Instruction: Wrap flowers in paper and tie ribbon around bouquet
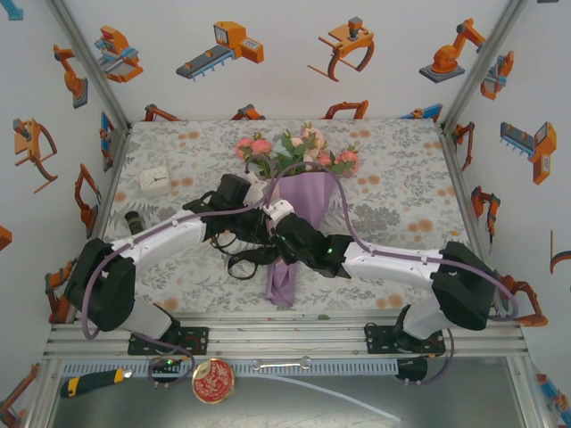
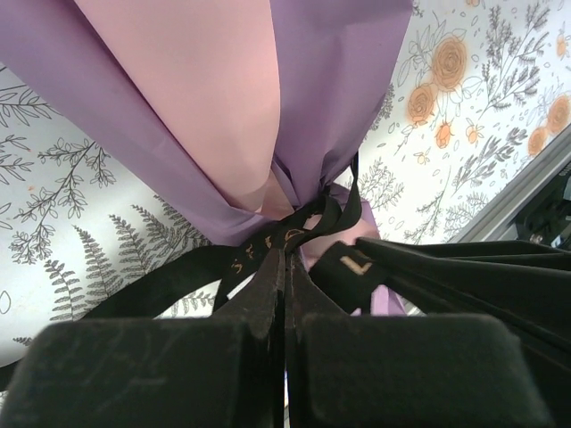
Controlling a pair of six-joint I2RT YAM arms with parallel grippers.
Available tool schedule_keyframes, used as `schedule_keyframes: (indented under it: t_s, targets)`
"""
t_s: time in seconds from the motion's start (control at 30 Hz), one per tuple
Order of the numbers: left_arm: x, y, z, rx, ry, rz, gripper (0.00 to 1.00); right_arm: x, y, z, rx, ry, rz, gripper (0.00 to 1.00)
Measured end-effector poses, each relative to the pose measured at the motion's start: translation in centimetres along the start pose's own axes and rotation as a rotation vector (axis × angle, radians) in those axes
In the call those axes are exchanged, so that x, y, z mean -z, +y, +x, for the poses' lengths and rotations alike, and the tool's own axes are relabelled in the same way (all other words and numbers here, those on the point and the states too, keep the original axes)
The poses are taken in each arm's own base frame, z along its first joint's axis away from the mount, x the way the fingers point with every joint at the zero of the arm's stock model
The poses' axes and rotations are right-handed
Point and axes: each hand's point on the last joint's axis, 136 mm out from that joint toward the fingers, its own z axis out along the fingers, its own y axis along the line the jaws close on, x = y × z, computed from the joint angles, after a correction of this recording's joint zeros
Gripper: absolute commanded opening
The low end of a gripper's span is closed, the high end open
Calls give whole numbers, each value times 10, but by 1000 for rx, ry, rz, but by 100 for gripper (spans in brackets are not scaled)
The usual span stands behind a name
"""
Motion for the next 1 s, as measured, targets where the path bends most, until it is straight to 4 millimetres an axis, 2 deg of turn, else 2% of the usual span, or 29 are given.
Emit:
schedule_keyframes:
  t_s: [0.17,0.33,0.57,0.7,0.83,1.0]
  targets:
    - [1,-1,-3,3,-12,1,0,-14,5,-4,-47,-16,-64,11]
    - [2,-1,-4,4,-17,2,0,-22,7,6,-79,16,-77,20]
    - [2,-1,-4,4,-17,3,0,-25,-17,18,-155,68,10,22]
    - [2,-3,-5,10,-22,13,10,-26,-24,20,-200,75,29,20]
    - [5,-8,-6,24,-35,38,25,-29,-26,20,-240,77,27,20]
    - [2,-6,6,51,-20,50,29,-31,-25,16,-275,63,3,20]
